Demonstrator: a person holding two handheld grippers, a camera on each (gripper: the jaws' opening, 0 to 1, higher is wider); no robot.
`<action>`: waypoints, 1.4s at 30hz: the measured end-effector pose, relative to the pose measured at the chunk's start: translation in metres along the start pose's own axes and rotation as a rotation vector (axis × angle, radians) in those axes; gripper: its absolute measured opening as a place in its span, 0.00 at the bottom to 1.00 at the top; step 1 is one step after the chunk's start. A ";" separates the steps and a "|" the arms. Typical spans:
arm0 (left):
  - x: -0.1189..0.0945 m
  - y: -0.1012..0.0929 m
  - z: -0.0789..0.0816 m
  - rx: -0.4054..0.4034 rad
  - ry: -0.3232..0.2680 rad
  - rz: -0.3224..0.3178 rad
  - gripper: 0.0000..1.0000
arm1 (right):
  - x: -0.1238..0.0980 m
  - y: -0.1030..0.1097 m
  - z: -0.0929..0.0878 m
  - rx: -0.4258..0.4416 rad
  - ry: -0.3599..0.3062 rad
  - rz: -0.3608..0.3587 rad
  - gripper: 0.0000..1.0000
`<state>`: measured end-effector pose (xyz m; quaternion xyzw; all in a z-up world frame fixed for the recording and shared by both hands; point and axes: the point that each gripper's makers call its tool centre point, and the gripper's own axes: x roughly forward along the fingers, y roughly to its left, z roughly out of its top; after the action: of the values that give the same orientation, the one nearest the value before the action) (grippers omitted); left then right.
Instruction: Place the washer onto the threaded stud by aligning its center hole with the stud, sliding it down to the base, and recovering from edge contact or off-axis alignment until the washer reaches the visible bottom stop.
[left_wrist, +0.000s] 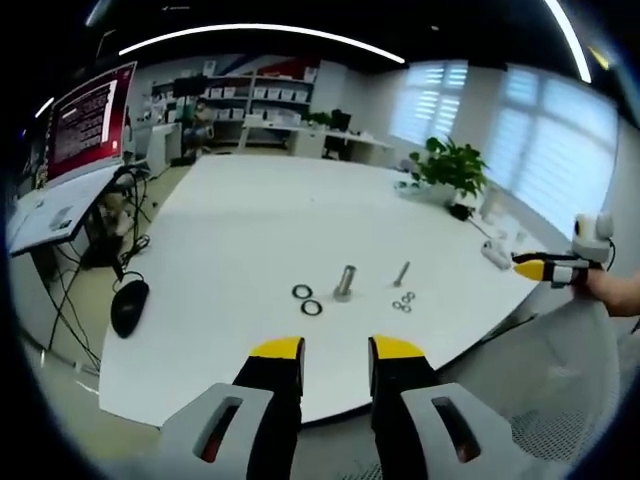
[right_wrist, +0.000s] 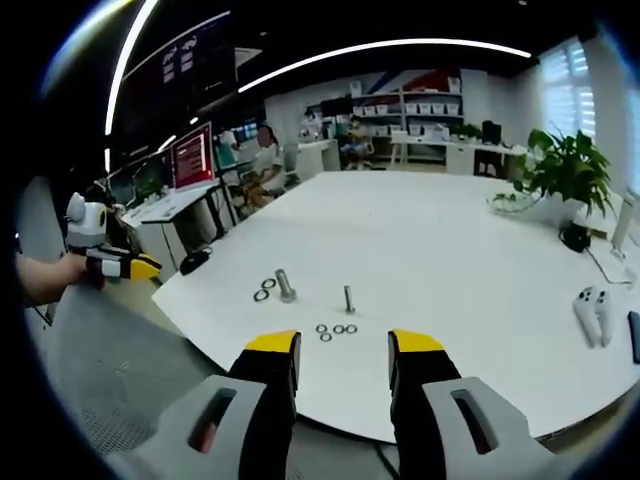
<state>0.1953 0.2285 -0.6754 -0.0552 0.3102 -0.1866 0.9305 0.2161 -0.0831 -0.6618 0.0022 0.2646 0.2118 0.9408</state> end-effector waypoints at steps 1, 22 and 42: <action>0.000 0.000 -0.001 0.000 0.006 0.003 0.23 | 0.000 0.000 0.000 0.003 -0.002 0.001 0.37; 0.002 0.012 -0.017 0.021 0.107 0.079 0.24 | -0.001 0.012 0.009 0.032 -0.063 0.077 0.39; 0.006 0.017 -0.019 0.026 0.154 0.060 0.25 | 0.000 0.012 0.007 0.045 -0.051 0.081 0.39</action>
<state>0.1931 0.2419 -0.6977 -0.0195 0.3800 -0.1665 0.9097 0.2148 -0.0711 -0.6546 0.0395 0.2450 0.2436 0.9376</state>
